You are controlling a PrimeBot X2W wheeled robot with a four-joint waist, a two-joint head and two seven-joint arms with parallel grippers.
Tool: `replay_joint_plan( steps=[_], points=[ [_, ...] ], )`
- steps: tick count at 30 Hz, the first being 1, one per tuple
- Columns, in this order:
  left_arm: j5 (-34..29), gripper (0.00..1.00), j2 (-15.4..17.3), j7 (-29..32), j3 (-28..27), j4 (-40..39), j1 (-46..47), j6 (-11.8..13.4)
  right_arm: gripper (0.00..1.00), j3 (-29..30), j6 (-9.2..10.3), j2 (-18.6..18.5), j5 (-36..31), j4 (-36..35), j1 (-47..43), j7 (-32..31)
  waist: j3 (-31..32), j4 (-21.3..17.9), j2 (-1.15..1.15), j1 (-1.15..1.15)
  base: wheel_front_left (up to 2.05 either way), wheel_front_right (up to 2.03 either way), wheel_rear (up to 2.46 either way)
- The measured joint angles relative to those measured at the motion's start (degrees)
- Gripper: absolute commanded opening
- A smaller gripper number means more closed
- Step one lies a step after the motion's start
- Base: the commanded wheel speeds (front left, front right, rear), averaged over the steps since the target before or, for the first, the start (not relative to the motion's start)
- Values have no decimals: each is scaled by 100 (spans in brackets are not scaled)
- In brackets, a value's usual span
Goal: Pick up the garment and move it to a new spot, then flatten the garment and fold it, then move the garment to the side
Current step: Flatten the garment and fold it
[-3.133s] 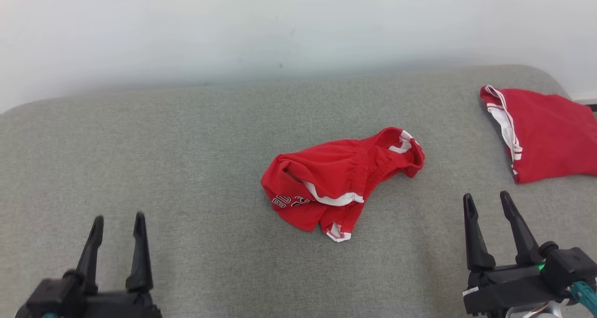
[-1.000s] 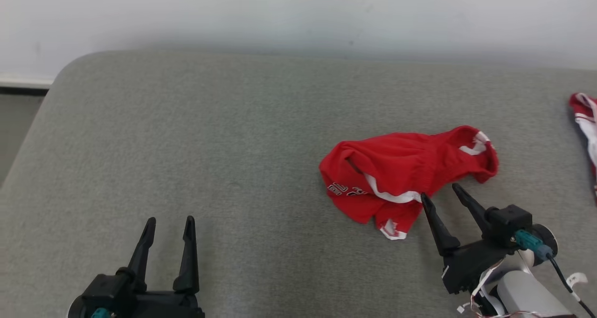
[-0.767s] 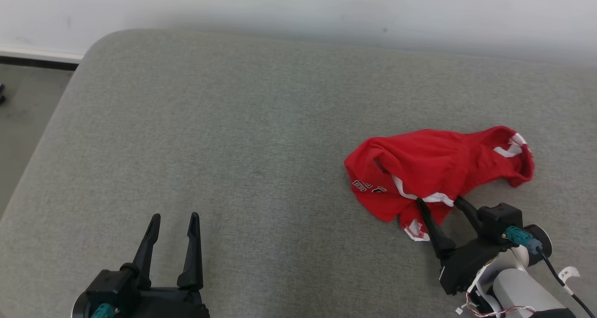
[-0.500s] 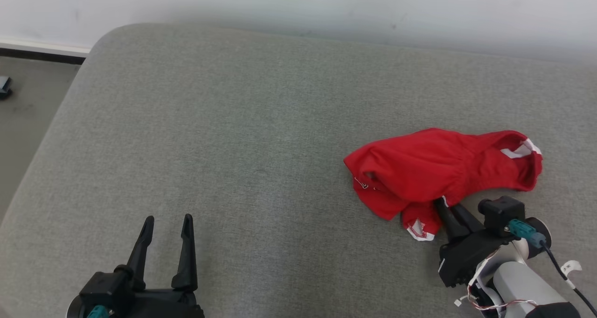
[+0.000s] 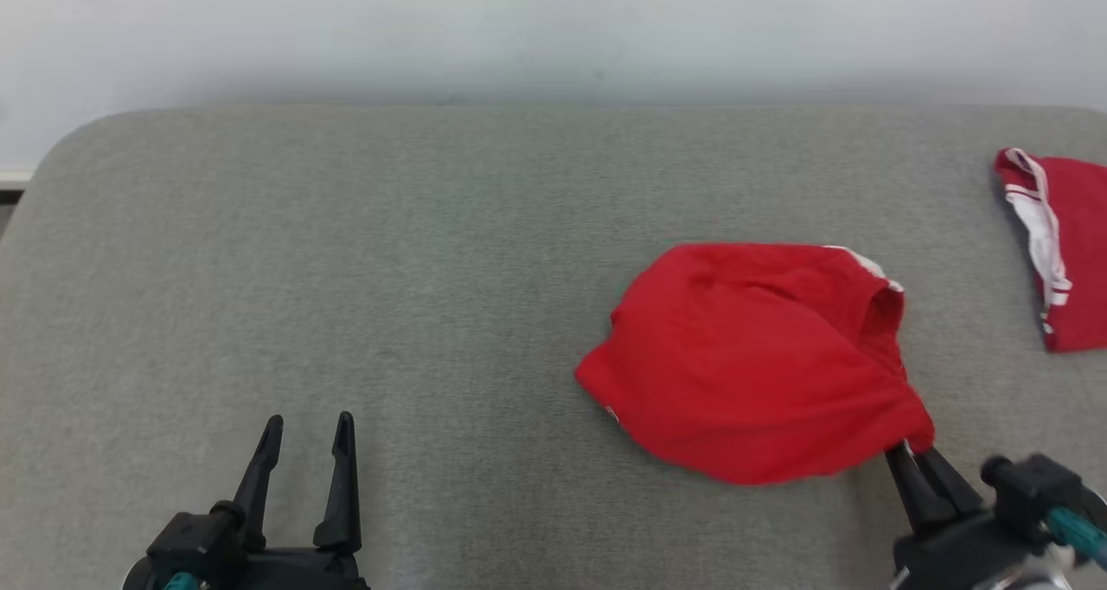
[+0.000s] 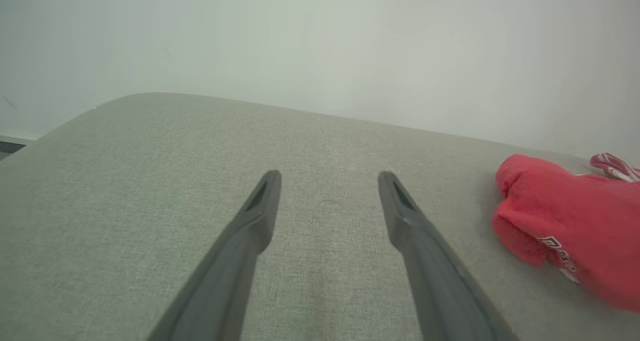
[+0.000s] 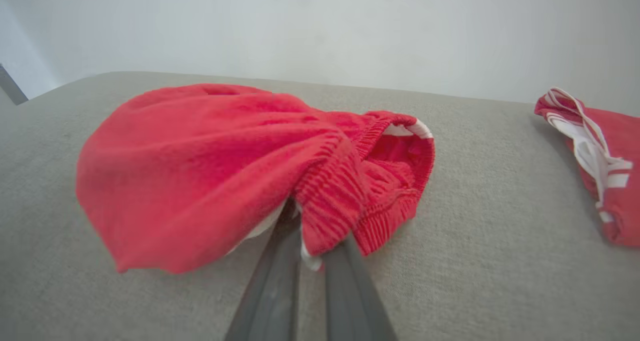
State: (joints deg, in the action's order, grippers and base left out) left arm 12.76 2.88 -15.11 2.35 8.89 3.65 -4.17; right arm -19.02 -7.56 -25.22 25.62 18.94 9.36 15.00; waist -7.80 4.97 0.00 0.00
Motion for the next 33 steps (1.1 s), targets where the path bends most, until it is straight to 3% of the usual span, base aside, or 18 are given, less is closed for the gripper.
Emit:
replay_joint_plan(
  steps=[8, 9, 10, 11, 23, 33],
  points=[
    [0, 100, -1, 0, -16, 81, -5, -45, 0, 282, 0, -68, 135, -134, -1043, 0, 139, -374, 0, 0, 0, 0, 0],
    [0, 100, 0, 0, -24, 80, -14, -45, 18, 265, 0, -41, 170, -98, -1085, -2, 160, -394, 0, 0, 0, 0, 0],
    [-1, 100, -1, 0, -36, 81, -32, -45, 71, 242, 0, -10, 172, -62, -1101, -2, 182, -411, 0, 0, 0, 0, 0],
    [-3, 100, -1, 0, -51, 89, -59, -45, 100, 215, 0, 16, 172, -43, -1101, -2, 206, -425, 0, 0, 0, 0, 0],
    [-49, 100, 0, 0, -133, 93, -214, -63, 100, 103, 0, 4, 222, -812, -1040, -1, 437, -557, 0, -1, 0, 0, 0],
    [-58, 100, 0, 0, -155, 66, -279, -40, 100, -48, 0, -77, 201, -705, -1182, -5, 456, -605, 0, -1, 0, 0, 0]
  ],
)
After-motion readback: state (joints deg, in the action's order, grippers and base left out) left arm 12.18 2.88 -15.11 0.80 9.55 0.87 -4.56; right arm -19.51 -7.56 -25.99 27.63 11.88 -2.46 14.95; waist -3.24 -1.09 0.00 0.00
